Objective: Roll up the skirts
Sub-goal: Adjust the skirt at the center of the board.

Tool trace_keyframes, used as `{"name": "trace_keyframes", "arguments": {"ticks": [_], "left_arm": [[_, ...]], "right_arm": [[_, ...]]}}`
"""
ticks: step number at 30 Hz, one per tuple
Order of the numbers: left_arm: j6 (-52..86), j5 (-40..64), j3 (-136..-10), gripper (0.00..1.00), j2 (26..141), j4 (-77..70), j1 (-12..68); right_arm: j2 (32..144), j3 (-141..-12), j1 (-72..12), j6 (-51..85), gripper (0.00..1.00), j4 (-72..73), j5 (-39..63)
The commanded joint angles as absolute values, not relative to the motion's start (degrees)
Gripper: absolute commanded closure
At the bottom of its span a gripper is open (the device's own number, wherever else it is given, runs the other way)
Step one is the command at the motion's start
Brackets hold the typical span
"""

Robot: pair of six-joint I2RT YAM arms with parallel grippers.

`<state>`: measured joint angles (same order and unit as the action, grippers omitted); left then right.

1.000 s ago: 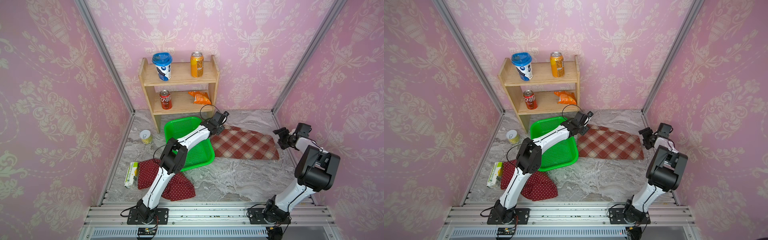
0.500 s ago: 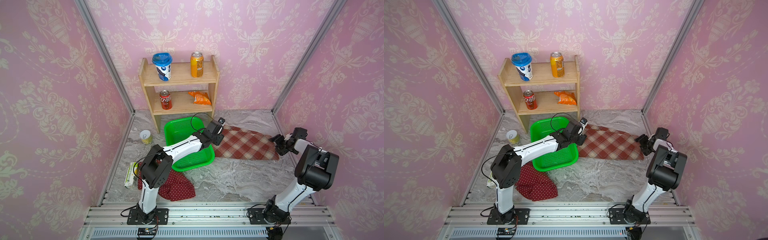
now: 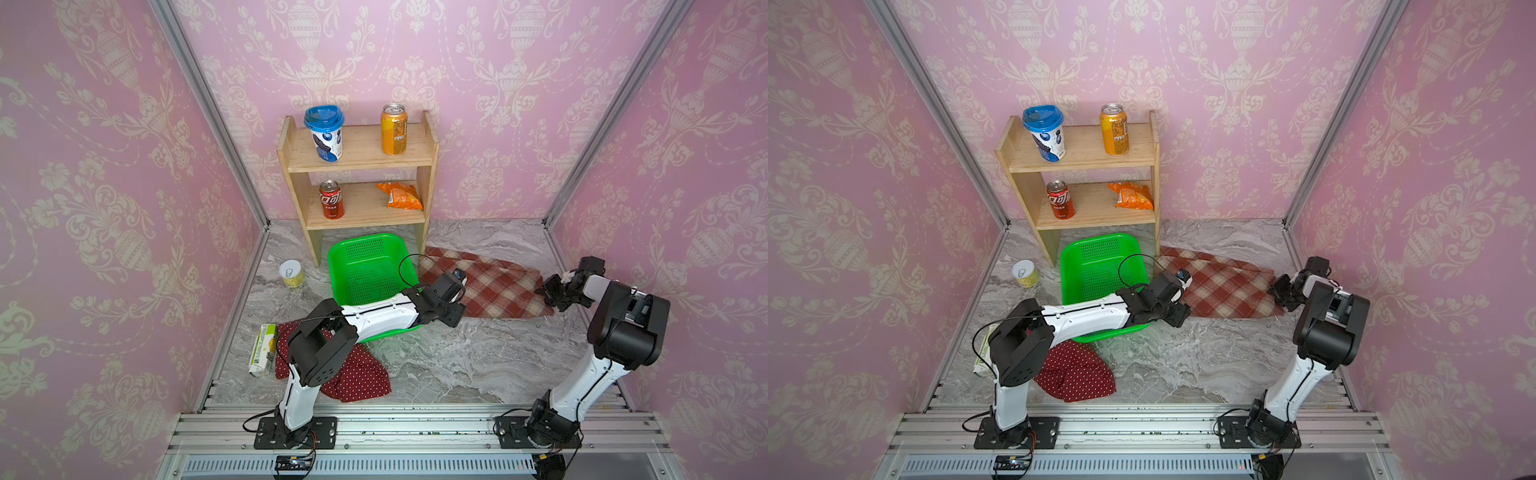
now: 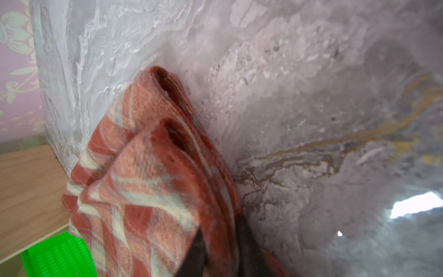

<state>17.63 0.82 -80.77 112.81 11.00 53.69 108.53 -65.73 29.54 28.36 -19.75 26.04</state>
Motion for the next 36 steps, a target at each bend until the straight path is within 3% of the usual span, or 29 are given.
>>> {"name": "trace_keyframes", "arguments": {"ticks": [1,12,21,31,36], "left_arm": [[20.8,2.9,-78.7,0.33,113.3,12.3,55.0],[18.5,1.7,-85.3,0.34,122.8,13.6,55.6],[13.0,1.0,-105.6,0.34,135.5,19.7,52.6],[8.3,0.5,-146.8,0.33,157.5,34.4,49.7],[7.7,0.9,-148.4,0.32,158.4,26.8,47.6]], "right_arm": [[108.8,-66.5,29.1,28.1,1.0,-21.4,25.9],[98.3,-59.3,32.8,31.7,1.0,-20.1,21.9],[85.2,-49.5,34.9,32.0,1.0,-21.8,21.5],[71.5,-32.6,31.9,37.9,1.0,-16.7,24.6],[68.2,-28.7,27.6,39.9,1.0,-15.9,24.6]]}}
